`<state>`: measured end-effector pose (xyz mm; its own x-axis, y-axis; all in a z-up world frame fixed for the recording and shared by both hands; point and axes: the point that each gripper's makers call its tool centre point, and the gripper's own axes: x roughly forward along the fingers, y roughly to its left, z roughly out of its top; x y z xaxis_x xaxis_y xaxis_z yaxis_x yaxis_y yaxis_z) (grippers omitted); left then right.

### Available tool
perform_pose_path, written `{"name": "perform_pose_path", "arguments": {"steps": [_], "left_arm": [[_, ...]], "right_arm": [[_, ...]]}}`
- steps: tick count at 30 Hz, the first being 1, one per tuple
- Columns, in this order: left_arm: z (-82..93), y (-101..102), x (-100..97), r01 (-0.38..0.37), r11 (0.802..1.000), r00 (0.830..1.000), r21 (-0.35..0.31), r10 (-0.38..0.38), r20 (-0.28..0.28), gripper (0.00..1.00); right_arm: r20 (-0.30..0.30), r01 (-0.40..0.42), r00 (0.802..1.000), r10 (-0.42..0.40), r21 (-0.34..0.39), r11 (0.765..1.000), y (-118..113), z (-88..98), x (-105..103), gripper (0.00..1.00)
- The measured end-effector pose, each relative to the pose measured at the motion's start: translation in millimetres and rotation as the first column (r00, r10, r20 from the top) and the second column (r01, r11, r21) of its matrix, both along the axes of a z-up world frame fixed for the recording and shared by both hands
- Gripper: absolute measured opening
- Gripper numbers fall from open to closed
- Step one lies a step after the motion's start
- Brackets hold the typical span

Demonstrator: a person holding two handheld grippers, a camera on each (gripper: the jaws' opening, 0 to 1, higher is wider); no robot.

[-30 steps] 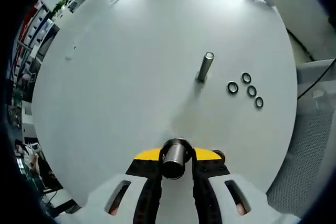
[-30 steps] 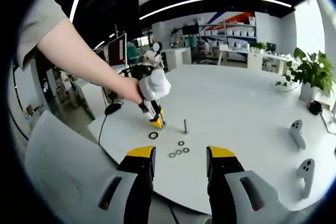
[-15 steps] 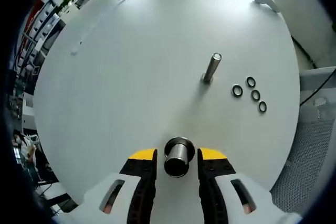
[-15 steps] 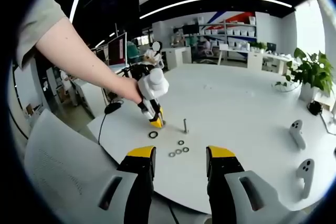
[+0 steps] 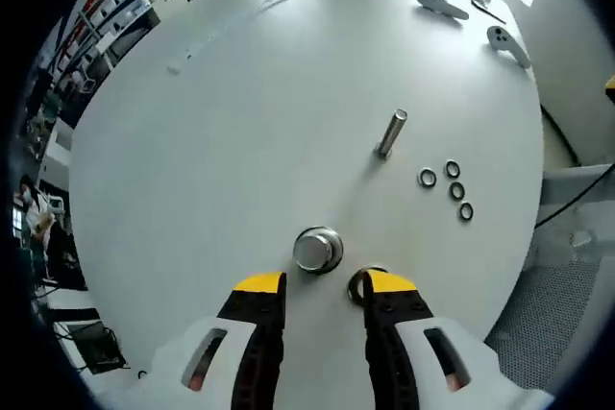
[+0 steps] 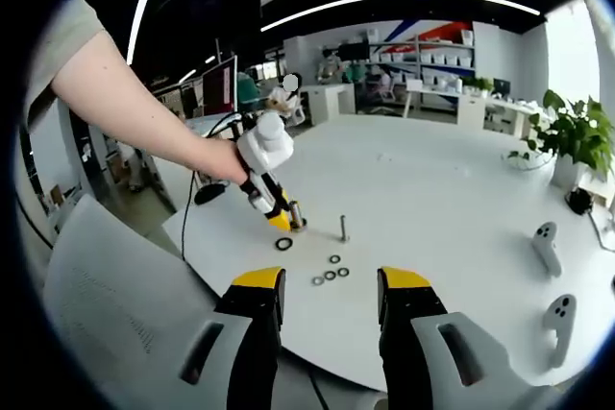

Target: Place the washer onto the threaded stud by aligning its center hole with the stud, sliding it down to the base, and recovering from edge contact or off-axis alignment until the washer reaches the visible bottom stop.

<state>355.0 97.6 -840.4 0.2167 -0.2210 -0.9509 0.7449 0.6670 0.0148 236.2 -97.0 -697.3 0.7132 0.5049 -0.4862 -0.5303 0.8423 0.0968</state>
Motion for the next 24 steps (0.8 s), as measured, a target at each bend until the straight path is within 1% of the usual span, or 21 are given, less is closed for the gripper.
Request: {"name": "perform_pose_path", "arguments": {"steps": [3, 5, 7, 10, 14, 18, 22, 23, 24], "left_arm": [[-4.4, -1, -12.9, -0.027, 0.999, 1.000, -0.019, 0.027, -0.008, 0.32], [-9.3, -2, -20.1, -0.026, 0.999, 0.999, -0.023, 0.026, -0.019, 0.32], [-14.9, 0, -29.7, -0.028, 1.000, 0.999, -0.013, 0.027, -0.047, 0.32], [-17.4, 0, -37.0, -0.030, 0.999, 0.998, -0.011, 0.029, -0.056, 0.33], [-18.7, -3, -40.9, -0.048, 0.999, 0.997, -0.024, 0.046, -0.055, 0.34], [-21.6, -3, -41.4, -0.071, 0.997, 0.996, -0.042, 0.069, -0.049, 0.35], [-26.7, 1, -44.7, -0.085, 0.995, 0.996, -0.050, 0.083, -0.044, 0.35], [-26.8, 3, -44.2, -0.078, 0.996, 0.997, -0.050, 0.076, -0.026, 0.34], [-27.7, 4, -43.6, -0.096, 0.994, 0.995, -0.054, 0.095, -0.031, 0.34]], "right_arm": [[-0.009, -0.008, 1.000, 0.008, -0.004, 1.000, 1, -1.7, -1, 0.40], [-0.015, -0.012, 1.000, 0.012, -0.006, 1.000, 2, -2.8, -2, 0.40], [-0.017, -0.011, 1.000, 0.011, -0.006, 1.000, 2, -3.2, -2, 0.40], [-0.022, -0.013, 1.000, 0.013, -0.005, 1.000, 2, -3.9, -2, 0.40], [-0.030, -0.025, 0.999, 0.025, -0.013, 1.000, 4, -6.1, -4, 0.40], [-0.025, -0.040, 0.999, 0.039, -0.018, 0.999, 5, -5.7, -4, 0.40], [-0.029, -0.051, 0.998, 0.050, -0.032, 0.998, 5, -7.4, -6, 0.39], [-0.031, -0.053, 0.998, 0.052, -0.031, 0.998, 5, -7.7, -5, 0.39], [-0.032, -0.055, 0.998, 0.054, -0.032, 0.998, 5, -7.9, -5, 0.39]]}}
